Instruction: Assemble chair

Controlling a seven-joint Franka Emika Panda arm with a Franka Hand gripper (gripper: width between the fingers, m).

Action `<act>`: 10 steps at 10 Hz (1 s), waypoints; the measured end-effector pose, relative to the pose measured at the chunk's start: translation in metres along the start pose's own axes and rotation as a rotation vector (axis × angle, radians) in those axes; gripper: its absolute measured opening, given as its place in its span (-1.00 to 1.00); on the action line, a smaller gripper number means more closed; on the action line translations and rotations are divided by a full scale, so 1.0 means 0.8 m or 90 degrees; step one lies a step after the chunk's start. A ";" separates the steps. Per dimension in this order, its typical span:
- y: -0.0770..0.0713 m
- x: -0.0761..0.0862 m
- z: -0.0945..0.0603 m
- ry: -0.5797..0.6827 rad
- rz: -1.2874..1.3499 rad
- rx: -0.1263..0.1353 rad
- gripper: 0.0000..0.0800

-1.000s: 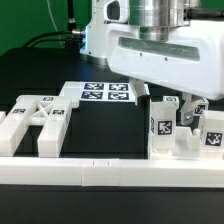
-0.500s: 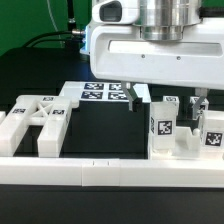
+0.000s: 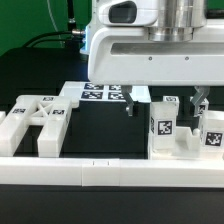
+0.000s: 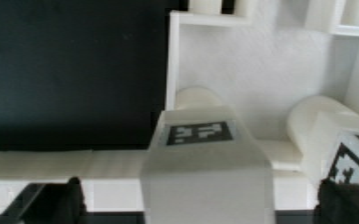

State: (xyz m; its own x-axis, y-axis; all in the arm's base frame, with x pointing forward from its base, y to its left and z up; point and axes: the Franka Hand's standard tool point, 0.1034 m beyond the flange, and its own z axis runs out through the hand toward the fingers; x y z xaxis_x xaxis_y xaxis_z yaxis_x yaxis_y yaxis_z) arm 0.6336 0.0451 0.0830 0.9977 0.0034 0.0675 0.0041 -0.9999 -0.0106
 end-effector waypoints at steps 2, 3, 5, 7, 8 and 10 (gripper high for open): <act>0.000 0.000 0.001 0.000 -0.011 0.000 -0.02; 0.000 0.000 0.001 0.000 -0.009 0.000 -0.02; 0.000 0.000 0.001 0.000 0.004 0.000 -0.28; -0.001 -0.001 0.001 -0.001 0.092 0.003 -0.28; -0.001 -0.001 0.001 -0.001 0.141 0.006 -0.28; 0.000 0.000 0.002 0.002 0.273 0.018 -0.28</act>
Offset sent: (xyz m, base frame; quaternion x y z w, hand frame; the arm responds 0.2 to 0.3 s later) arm 0.0000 0.0000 0.0000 0.0000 0.0000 0.0650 0.9979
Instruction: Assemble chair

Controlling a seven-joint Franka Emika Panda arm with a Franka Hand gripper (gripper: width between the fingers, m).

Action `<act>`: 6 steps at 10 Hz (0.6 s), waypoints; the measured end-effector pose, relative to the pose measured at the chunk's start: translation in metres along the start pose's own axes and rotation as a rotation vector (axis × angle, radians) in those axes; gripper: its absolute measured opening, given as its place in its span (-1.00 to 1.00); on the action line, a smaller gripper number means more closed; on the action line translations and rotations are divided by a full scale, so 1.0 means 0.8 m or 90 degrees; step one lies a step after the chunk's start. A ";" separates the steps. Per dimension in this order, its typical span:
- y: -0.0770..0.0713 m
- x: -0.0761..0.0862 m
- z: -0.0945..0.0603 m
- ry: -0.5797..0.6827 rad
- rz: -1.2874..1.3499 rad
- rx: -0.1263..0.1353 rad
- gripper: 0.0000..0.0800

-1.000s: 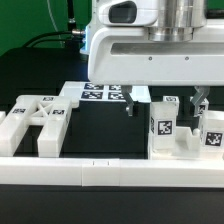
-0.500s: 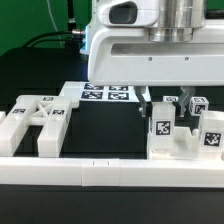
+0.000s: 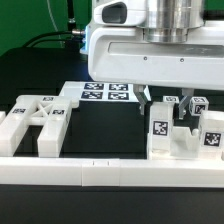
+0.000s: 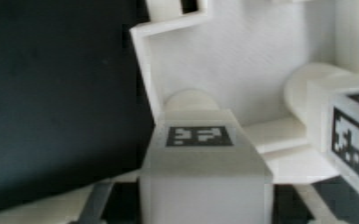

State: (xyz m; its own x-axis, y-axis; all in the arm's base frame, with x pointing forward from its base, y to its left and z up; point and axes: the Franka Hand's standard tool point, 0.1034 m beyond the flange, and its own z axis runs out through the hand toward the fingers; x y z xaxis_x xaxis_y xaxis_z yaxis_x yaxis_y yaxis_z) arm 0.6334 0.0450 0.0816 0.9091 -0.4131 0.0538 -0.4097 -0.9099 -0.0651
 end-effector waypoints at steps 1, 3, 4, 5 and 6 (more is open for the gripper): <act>0.000 0.001 0.000 0.004 0.065 0.008 -0.28; -0.003 0.001 0.000 0.008 0.183 0.013 -0.28; -0.006 -0.001 0.001 0.007 0.220 0.014 -0.28; -0.006 -0.001 0.001 0.006 0.263 0.015 -0.28; -0.007 -0.001 0.001 0.005 0.309 0.015 -0.28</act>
Offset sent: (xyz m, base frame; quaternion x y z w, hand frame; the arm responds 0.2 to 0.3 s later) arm -0.0028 -0.0025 0.0027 -0.0334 0.0306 0.1618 0.9858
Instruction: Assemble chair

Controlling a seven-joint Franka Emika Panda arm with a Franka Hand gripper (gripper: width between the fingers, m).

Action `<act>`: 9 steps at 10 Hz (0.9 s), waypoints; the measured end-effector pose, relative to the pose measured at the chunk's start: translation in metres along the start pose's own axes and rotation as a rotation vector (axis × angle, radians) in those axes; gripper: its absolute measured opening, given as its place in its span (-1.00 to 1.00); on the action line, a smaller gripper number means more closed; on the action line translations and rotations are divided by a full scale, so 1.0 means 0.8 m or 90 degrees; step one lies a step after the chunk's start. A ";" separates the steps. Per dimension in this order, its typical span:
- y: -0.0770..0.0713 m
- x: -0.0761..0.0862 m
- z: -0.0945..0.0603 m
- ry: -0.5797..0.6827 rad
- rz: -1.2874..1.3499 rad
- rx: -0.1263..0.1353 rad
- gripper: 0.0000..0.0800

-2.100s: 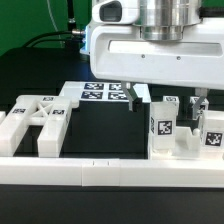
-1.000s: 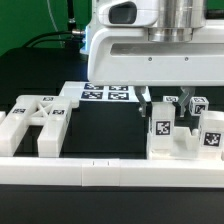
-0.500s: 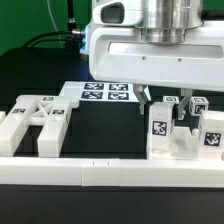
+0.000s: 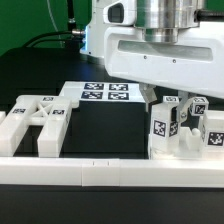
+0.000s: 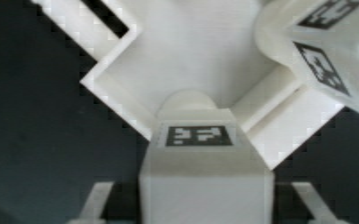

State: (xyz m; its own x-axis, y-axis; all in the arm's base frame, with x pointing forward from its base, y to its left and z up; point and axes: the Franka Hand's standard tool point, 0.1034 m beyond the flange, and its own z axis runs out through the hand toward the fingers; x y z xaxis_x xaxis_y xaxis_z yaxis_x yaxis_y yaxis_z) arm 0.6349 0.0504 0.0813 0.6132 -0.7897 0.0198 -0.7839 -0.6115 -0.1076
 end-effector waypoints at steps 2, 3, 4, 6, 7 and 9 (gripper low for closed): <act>0.000 0.000 0.000 0.000 0.052 0.000 -0.28; 0.001 0.004 0.001 -0.002 0.157 0.027 -0.28; 0.002 0.005 0.001 -0.009 0.216 0.036 -0.28; 0.001 0.005 0.001 -0.025 0.373 0.045 -0.28; 0.001 0.004 0.001 -0.029 0.425 0.046 -0.28; 0.000 0.004 0.001 -0.031 0.494 0.045 -0.28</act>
Offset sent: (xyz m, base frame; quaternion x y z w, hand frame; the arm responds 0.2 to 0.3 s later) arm -0.0098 -0.0103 -0.0054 0.0334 -0.0255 0.2862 0.9573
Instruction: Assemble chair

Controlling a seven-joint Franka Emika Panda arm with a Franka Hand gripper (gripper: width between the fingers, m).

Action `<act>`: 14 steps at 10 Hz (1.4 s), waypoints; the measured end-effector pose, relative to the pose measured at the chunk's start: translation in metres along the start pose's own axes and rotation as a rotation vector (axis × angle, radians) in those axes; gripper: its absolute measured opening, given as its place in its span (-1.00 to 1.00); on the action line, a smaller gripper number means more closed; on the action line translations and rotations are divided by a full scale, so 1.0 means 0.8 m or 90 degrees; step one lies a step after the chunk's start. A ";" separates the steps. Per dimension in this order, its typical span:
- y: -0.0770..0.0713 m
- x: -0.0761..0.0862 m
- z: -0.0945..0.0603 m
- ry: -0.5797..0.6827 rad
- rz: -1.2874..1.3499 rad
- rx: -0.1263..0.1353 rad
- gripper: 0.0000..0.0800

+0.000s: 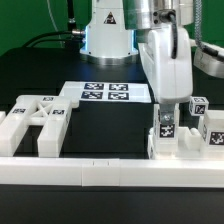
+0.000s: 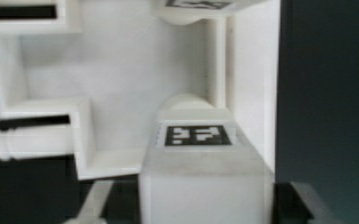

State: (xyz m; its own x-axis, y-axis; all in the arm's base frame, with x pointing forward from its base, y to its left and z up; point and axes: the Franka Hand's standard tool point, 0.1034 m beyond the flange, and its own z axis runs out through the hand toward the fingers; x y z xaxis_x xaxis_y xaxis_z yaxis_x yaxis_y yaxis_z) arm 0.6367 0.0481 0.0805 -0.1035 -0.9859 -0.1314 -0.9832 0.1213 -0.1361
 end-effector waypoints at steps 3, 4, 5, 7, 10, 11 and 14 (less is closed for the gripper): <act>0.001 0.000 0.002 0.002 -0.055 -0.005 0.17; 0.002 -0.008 0.001 0.002 -0.076 -0.025 0.46; -0.001 -0.008 0.001 0.002 -0.125 -0.022 0.46; -0.001 -0.007 0.001 0.001 -0.226 -0.022 0.61; 0.000 -0.009 0.001 0.009 -0.415 -0.039 0.62; 0.000 -0.009 0.002 0.011 -0.470 -0.042 0.62; 0.000 -0.006 0.004 0.020 -0.666 -0.055 0.62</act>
Offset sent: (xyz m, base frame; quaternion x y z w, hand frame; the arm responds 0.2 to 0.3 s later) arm 0.0104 -0.0009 0.0068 -0.0701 0.0742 -0.1229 0.9872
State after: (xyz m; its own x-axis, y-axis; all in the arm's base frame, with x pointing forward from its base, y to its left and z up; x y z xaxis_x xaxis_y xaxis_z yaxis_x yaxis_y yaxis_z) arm 0.6373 0.0534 0.0783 0.8011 -0.5975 0.0361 -0.5923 -0.8000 -0.0962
